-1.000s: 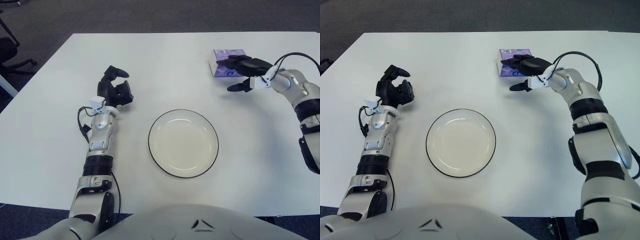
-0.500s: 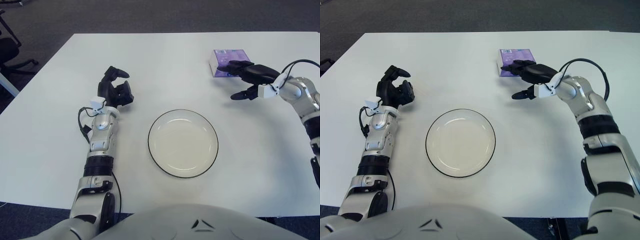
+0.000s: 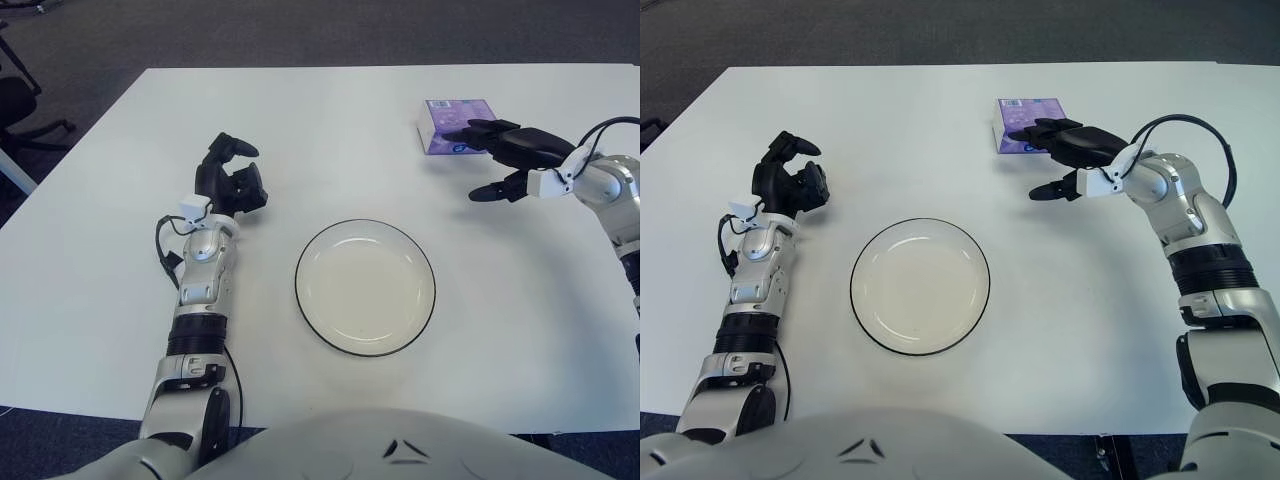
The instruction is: Put the tissue paper into the plate.
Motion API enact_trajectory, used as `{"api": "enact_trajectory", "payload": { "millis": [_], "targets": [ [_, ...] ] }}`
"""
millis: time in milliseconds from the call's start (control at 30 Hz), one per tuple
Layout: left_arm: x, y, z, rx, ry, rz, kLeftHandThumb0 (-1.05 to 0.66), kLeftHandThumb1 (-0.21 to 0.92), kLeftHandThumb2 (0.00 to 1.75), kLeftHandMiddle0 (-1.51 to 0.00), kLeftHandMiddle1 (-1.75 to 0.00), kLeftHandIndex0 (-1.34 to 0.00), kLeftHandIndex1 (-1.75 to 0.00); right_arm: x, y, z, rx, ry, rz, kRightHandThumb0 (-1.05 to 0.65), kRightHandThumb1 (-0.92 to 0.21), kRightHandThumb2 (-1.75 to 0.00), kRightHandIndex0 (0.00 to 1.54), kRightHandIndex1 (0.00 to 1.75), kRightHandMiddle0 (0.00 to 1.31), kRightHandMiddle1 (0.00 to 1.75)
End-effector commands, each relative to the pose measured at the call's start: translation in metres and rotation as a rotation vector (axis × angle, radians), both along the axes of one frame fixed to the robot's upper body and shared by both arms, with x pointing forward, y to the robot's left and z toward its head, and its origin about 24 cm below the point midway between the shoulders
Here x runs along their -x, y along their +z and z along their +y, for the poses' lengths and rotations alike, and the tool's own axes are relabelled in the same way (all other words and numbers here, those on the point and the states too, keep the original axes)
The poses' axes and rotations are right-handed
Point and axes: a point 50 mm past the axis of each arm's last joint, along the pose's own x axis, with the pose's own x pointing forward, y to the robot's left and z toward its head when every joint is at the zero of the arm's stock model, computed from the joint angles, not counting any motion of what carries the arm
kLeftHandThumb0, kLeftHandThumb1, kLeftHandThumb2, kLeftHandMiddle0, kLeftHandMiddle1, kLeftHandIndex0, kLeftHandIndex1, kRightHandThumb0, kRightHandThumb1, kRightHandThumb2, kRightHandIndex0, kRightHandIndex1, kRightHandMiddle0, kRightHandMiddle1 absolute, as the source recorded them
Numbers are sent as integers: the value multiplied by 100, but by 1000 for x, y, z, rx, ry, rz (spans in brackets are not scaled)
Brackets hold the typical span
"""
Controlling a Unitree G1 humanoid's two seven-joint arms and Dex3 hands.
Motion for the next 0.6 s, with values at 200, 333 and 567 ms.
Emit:
{"api": "enact_trajectory", "payload": {
  "millis": [200,333,567],
  "targets": [
    [42,-79,-11,86,23,299,-48,32,132,-133,-175,-61,-175,2,6,-9,-25,-86,-141,-63,-89,-56,12,6,0,48],
    [42,-78,-11,86,19,297,-48,32,132,-132,-175,-61,-175,-4,8,-7,-44,-119,-210,-59,-86,-60,15,8,0,58],
    [42,-79,-11,90,17,297,-48,32,131,-132,-175,-61,-175,-9,7,-7,-84,-118,-308,-59,-83,-66,22,13,0,71]
  ]
}}
